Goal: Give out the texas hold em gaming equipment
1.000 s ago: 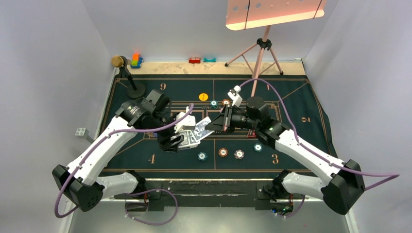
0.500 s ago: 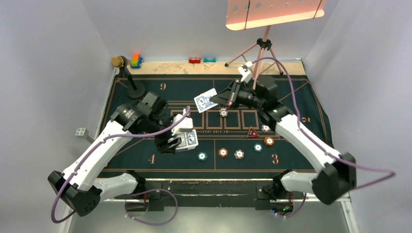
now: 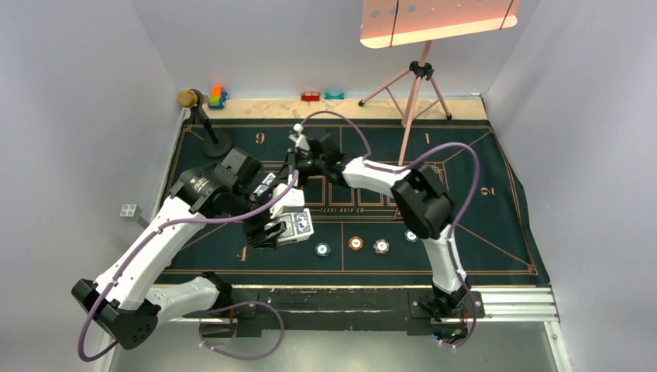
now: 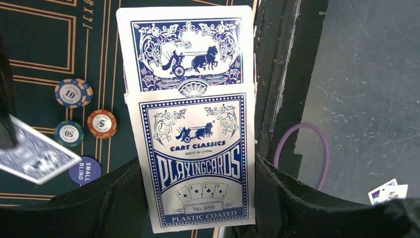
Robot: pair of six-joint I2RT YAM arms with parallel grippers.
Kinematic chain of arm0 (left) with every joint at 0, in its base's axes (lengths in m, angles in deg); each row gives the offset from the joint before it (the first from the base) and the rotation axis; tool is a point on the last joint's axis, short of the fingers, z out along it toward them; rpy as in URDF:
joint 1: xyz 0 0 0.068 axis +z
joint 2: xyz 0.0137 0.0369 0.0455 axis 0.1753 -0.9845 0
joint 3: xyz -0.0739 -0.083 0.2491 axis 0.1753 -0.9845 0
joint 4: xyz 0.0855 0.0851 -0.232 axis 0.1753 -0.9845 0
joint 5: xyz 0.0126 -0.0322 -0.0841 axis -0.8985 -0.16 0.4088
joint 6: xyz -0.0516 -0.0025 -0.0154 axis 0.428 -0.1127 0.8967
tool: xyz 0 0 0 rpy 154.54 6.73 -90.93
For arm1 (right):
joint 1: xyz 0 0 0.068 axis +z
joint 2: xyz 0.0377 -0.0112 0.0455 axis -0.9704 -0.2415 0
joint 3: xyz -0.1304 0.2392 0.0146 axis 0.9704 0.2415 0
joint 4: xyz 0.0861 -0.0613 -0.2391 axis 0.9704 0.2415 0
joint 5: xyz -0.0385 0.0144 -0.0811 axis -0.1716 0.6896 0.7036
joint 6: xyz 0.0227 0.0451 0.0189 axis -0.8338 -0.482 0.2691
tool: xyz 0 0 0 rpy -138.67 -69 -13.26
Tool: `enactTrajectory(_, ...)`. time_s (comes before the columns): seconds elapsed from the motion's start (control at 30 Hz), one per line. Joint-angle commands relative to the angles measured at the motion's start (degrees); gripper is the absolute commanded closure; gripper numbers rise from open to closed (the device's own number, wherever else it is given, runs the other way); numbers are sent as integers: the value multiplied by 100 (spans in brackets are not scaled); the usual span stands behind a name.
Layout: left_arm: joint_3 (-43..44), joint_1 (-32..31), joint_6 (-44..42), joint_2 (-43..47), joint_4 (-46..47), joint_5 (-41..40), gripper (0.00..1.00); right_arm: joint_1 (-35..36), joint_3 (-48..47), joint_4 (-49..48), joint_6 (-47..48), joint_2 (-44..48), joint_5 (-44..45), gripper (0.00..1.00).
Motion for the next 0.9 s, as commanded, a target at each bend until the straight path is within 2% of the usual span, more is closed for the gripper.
enactTrajectory(0.0, 301, 9, 126, 82, 41, 173, 100, 260, -905, -181, -4, -580, -24, 100)
enactTrajectory(0.37, 338, 13, 177, 85, 57, 171, 100, 416, -1857, 9, -65, -1646, 597, 98)
enactTrajectory(0.6, 320, 22, 185, 84, 71, 124, 100, 454, -2350, 268, -126, -2029, 671, 64)
enactTrajectory(0.87, 229, 32, 212, 104, 113, 81, 100, 396, -2218, 1208, 572, -1502, 1071, 36)
